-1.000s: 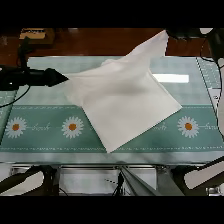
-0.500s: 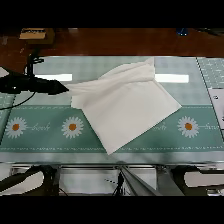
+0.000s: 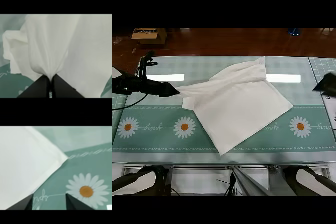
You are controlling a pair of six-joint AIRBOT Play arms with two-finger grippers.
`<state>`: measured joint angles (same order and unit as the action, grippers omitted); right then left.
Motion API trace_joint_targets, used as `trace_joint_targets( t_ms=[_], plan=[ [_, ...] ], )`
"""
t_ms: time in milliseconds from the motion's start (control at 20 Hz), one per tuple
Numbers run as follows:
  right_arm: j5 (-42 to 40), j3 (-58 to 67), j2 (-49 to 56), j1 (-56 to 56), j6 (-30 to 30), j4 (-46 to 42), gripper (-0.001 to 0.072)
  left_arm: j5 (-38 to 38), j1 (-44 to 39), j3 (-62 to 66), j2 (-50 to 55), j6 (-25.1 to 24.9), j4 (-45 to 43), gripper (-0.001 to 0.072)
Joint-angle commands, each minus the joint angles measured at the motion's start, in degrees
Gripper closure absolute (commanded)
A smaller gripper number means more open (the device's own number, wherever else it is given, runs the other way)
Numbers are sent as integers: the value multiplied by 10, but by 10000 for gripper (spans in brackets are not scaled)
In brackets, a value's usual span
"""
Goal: Fold the shirts.
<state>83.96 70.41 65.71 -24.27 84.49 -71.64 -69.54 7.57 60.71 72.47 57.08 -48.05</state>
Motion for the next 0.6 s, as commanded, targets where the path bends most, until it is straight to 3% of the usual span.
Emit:
trace_joint_targets(
  t_ms=[0,250,350,550],
  plan=[
    [-88,-232,-105,-9,-9,107,217,-2,0,0,0,0,-2,680],
    [-165,-383,-142,45,-12,202,218,-2,0,0,0,0,-2,680],
    [-201,-406,-142,106,-5,197,218,-2,0,0,0,0,-1,680],
    [-276,-429,-142,165,68,159,219,-1,0,0,0,2,0,680]
  ],
)
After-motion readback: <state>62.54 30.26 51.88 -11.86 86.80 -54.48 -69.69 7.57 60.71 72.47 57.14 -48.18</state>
